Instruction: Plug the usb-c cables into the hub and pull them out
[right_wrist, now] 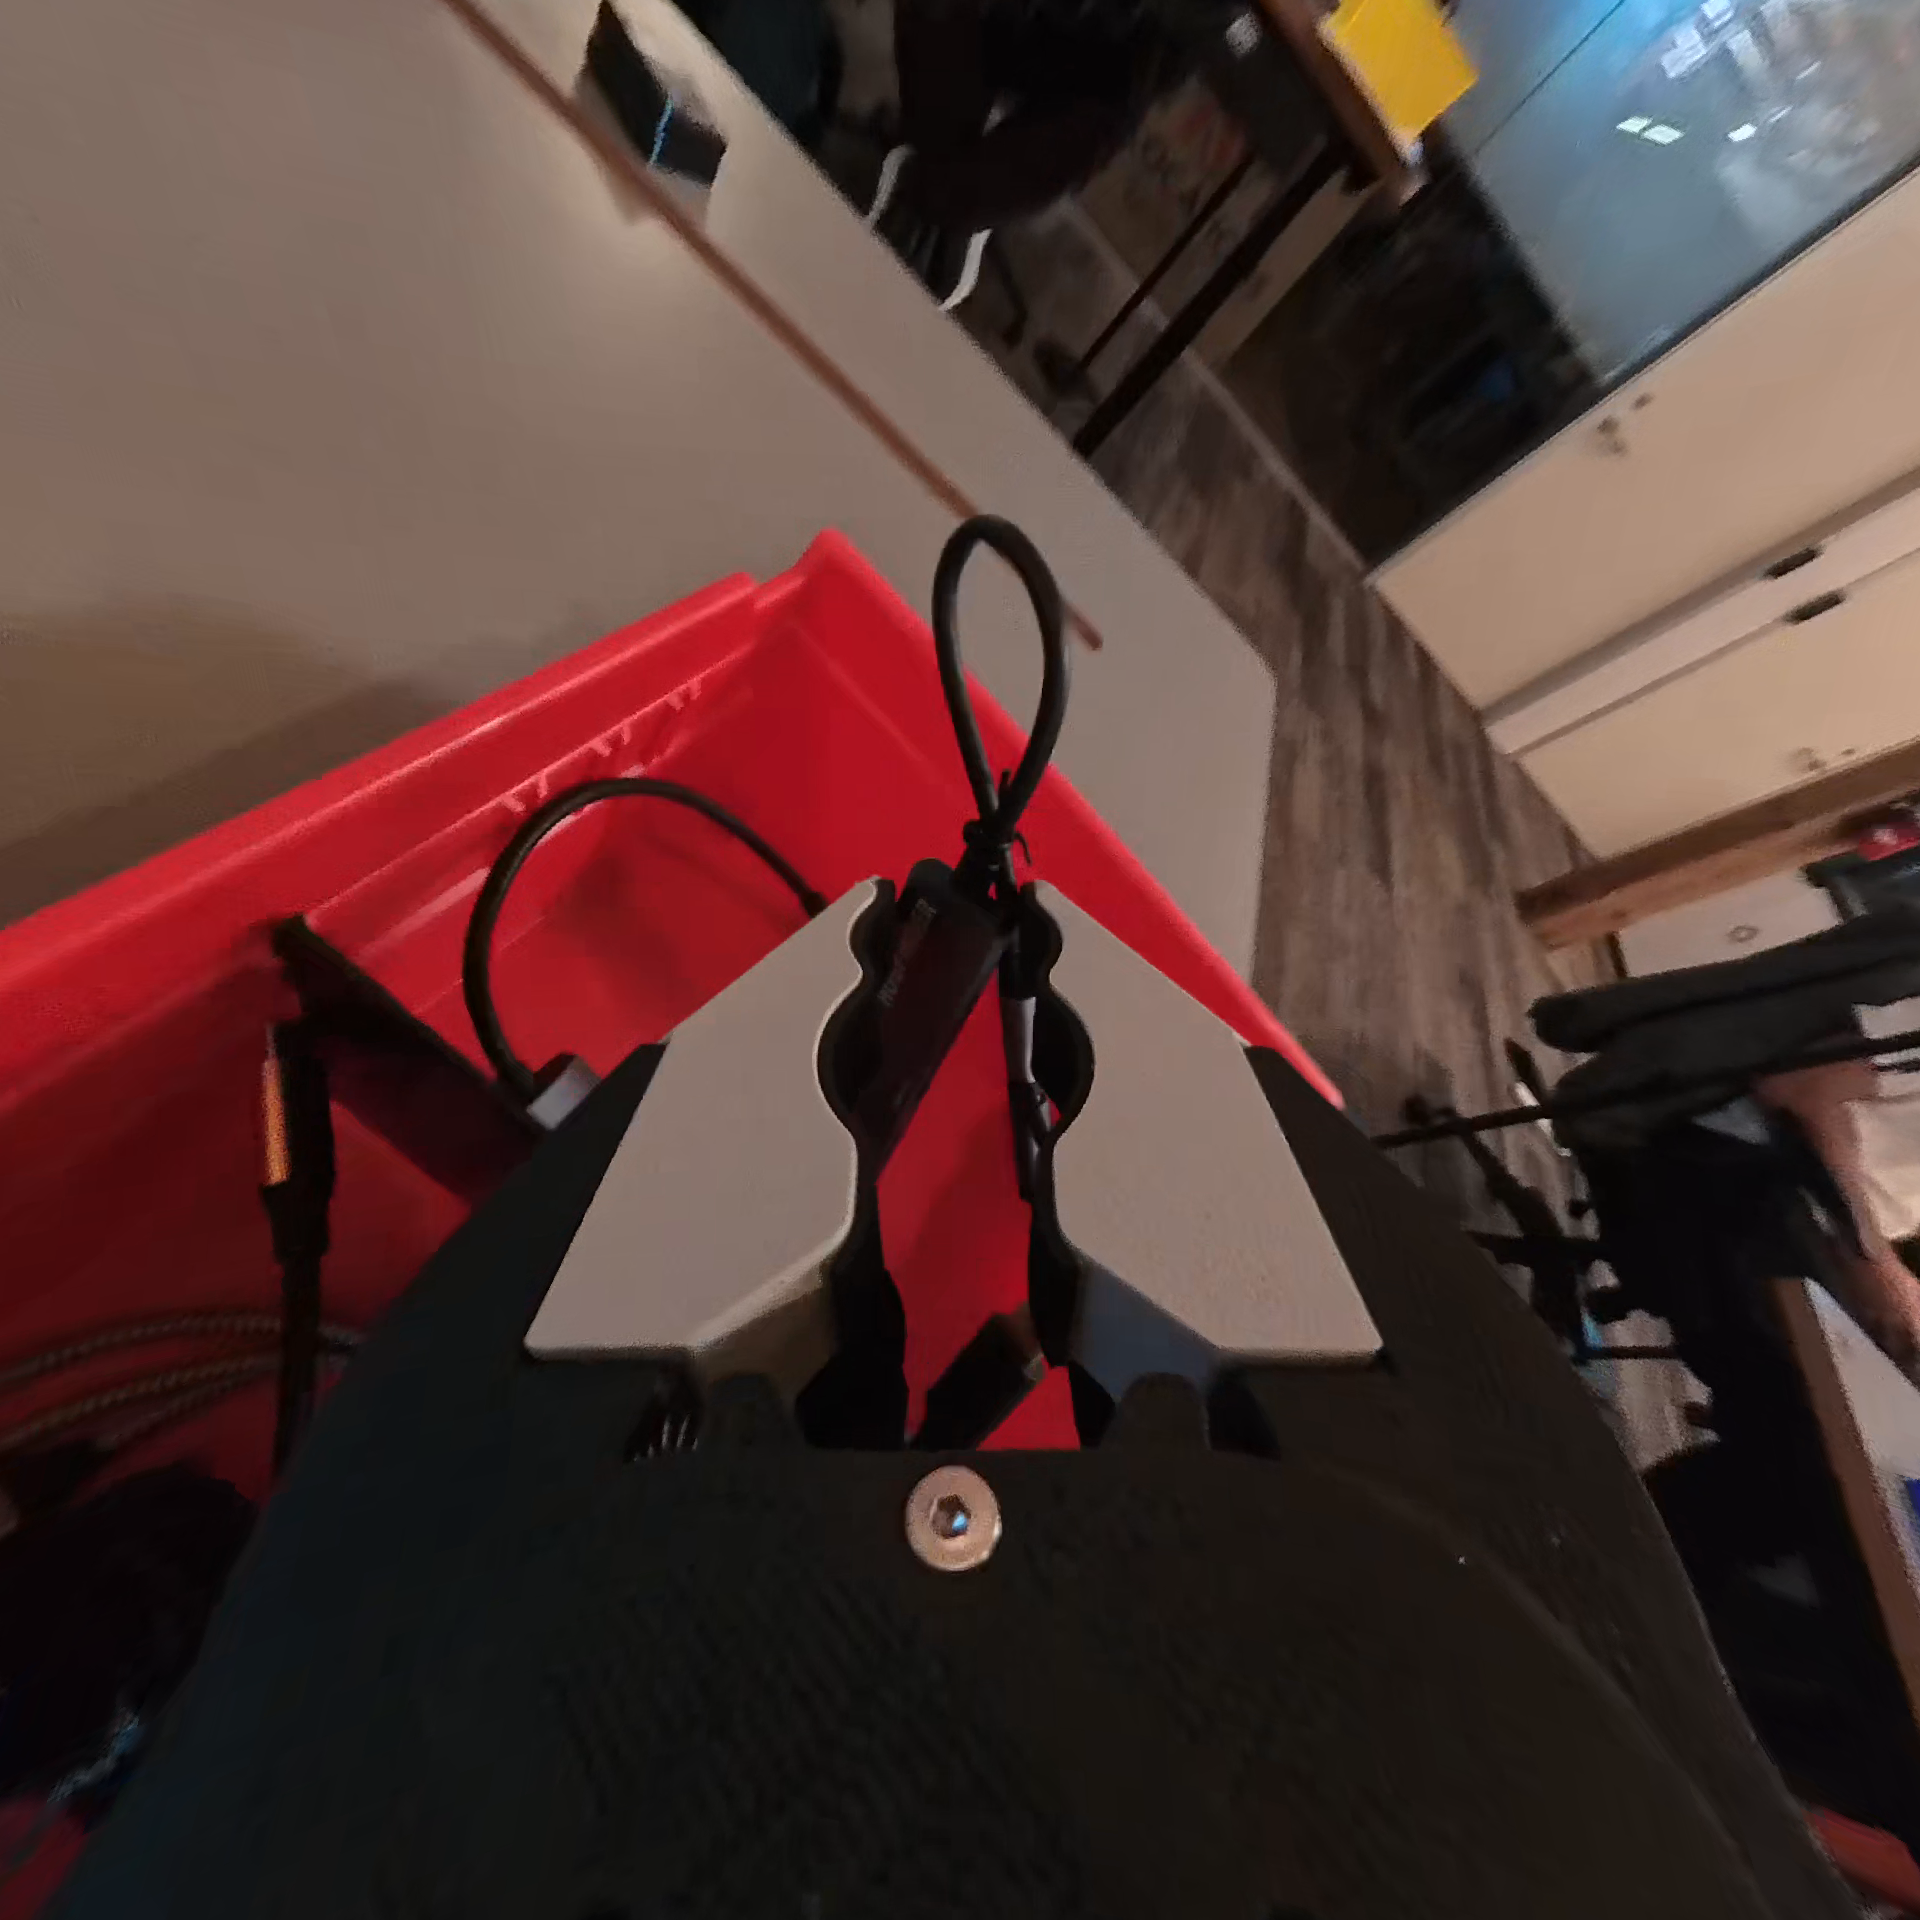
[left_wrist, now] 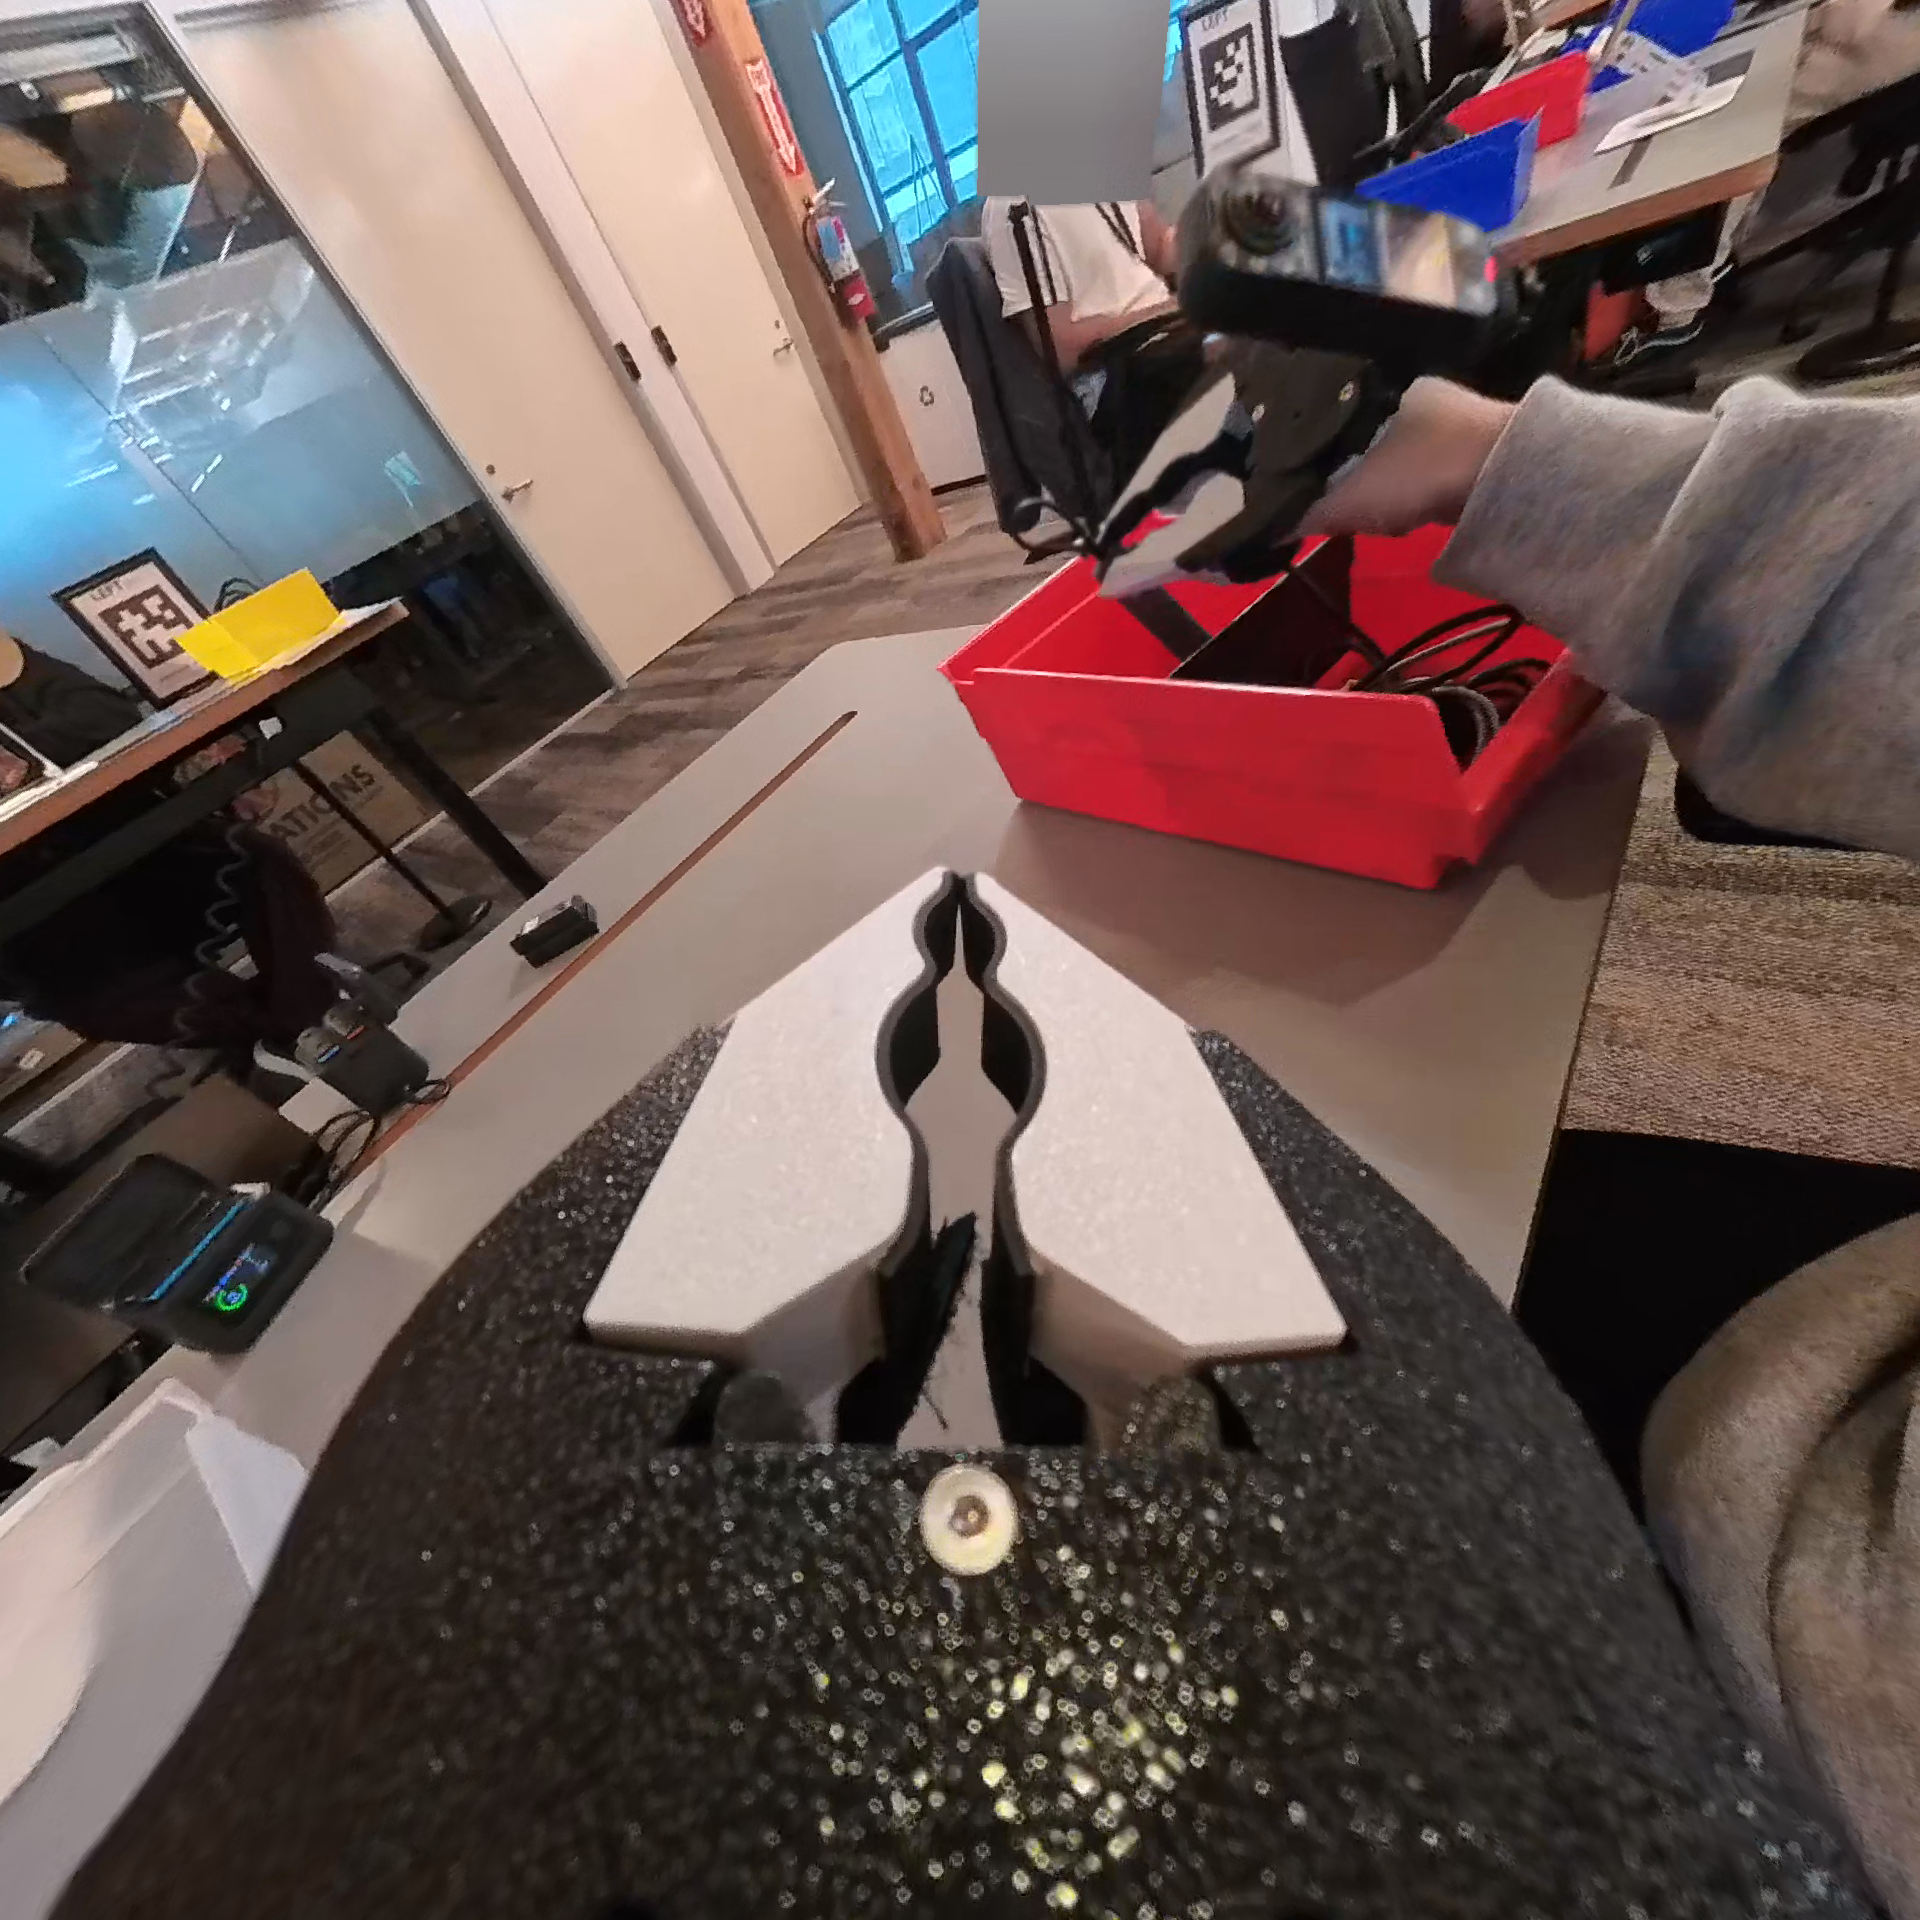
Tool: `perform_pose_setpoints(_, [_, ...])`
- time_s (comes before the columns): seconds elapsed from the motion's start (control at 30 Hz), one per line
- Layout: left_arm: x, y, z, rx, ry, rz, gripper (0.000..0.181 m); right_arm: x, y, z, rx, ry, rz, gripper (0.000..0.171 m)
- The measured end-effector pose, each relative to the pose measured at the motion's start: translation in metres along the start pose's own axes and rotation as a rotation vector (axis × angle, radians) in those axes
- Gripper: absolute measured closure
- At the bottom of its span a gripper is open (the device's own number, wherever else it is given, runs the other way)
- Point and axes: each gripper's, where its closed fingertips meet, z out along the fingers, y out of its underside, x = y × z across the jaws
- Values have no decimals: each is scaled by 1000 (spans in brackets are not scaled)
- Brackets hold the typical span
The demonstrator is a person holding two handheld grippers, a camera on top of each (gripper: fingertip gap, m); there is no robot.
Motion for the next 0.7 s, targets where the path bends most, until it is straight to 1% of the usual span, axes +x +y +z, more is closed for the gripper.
perform_pose_setpoints(0.07, [-9, 2, -2, -10, -37, -27, 181, -11, 6, 4, -25, -60, 17, 148])
perform_pose_setpoints(0.1, [-15, 3, -4, -20, -68, -42, 178, -13, 7, 4, -25, -83, 42, 145])
perform_pose_setpoints(0.23, [-52, 11, -21, -70, -235, -83, 159, -10, -10, -10, 43, -140, 167, 120])
perform_pose_setpoints(0.3, [-77, 18, -38, -126, -362, -58, 135, 2, -14, -24, 33, -123, 188, 110])
perform_pose_setpoints(0.37, [-106, 36, -59, -263, -515, -22, 111, 16, -7, -40, -21, -92, 208, 97])
perform_pose_setpoints(0.4, [-117, 49, -69, -359, -577, -33, 100, 23, 2, -47, -77, -76, 224, 91])
perform_pose_setpoints(0.43, [-124, 65, -77, -460, -608, -75, 77, 30, 18, -53, -158, -52, 245, 86])
perform_pose_setpoints(0.47, [-125, 83, -83, -556, -607, -143, 59, 38, 37, -60, -254, -21, 270, 80])
perform_pose_setpoints(0.5, [-121, 101, -86, -636, -575, -211, 51, 42, 58, -66, -352, -4, 294, 79])
perform_pose_setpoints(0.57, [-112, 128, -85, -723, -510, -308, 45, 43, 98, -75, -519, -9, 344, 78])
perform_pose_setpoints(0.67, [-102, 154, -81, -805, -448, -386, 52, 34, 141, -81, -684, -69, 404, 80])
perform_pose_setpoints(0.7, [-99, 163, -81, -839, -434, -393, 57, 31, 151, -83, -725, -84, 410, 85])
